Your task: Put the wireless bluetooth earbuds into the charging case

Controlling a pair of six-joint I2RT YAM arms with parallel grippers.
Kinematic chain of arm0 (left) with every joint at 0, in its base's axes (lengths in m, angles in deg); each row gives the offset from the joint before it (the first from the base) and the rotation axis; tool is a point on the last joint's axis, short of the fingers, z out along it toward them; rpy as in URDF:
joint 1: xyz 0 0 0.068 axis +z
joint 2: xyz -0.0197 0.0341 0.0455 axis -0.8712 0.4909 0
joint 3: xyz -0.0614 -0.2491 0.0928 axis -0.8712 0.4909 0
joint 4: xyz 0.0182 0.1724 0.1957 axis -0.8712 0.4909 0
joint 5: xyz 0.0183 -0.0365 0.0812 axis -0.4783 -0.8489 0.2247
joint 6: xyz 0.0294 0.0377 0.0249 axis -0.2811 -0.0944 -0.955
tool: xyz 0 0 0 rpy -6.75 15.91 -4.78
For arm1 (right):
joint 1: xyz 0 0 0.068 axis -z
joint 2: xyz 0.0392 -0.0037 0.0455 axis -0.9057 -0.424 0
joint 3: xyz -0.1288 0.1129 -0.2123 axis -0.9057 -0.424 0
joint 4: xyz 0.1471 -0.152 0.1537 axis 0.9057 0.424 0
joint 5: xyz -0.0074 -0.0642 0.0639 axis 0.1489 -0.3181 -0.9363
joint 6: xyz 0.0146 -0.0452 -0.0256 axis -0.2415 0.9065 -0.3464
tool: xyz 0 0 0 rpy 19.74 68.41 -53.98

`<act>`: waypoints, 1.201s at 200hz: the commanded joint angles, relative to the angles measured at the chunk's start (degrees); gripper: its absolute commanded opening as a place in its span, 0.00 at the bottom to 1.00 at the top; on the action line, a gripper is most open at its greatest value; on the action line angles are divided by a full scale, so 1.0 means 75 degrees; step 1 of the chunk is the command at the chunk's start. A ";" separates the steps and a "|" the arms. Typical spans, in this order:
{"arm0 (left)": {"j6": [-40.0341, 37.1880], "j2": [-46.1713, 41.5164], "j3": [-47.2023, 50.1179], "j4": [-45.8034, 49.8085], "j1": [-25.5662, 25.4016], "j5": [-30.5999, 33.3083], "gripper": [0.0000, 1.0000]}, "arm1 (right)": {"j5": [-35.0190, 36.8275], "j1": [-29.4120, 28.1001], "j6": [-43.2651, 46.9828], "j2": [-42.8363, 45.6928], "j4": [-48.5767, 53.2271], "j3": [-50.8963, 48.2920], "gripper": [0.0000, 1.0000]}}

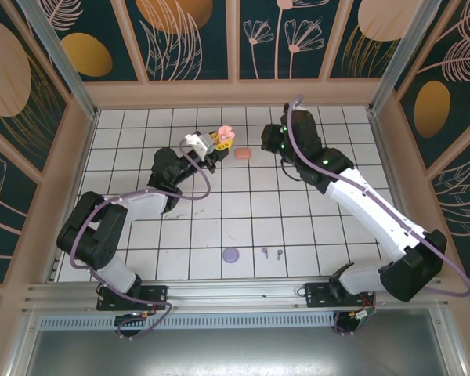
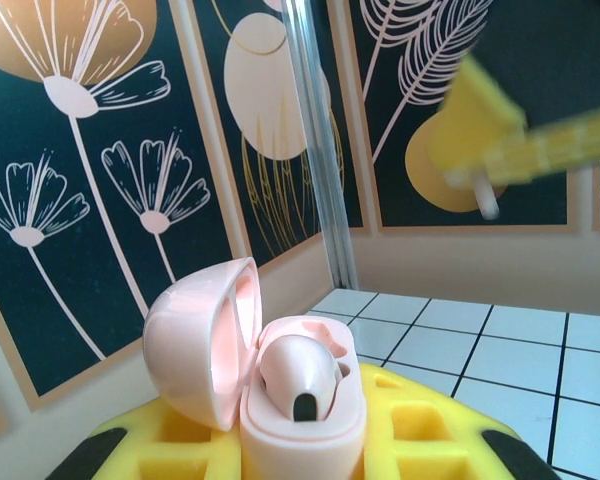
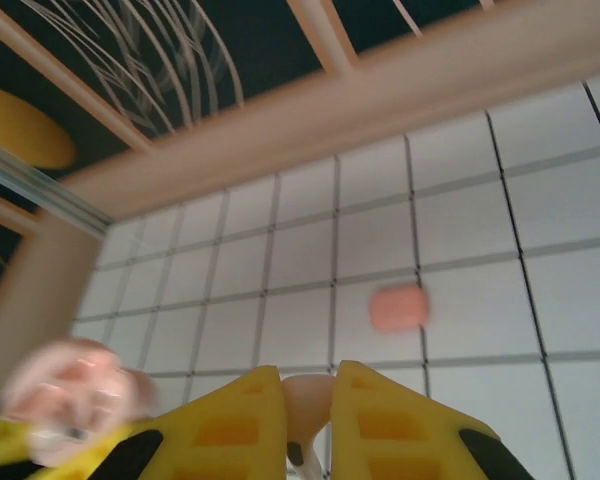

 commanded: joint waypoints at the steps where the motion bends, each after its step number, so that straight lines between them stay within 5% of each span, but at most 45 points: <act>1: -0.0234 0.0056 -0.0322 0.0057 -0.0047 -0.0251 0.00 | -0.0313 0.0052 0.0668 -0.0122 -0.0553 0.0602 0.14; 240: -0.1118 0.0418 -0.1325 0.0954 -0.0047 -0.0876 0.00 | -0.1572 -0.0379 0.1219 -0.0862 -0.2044 0.0081 0.14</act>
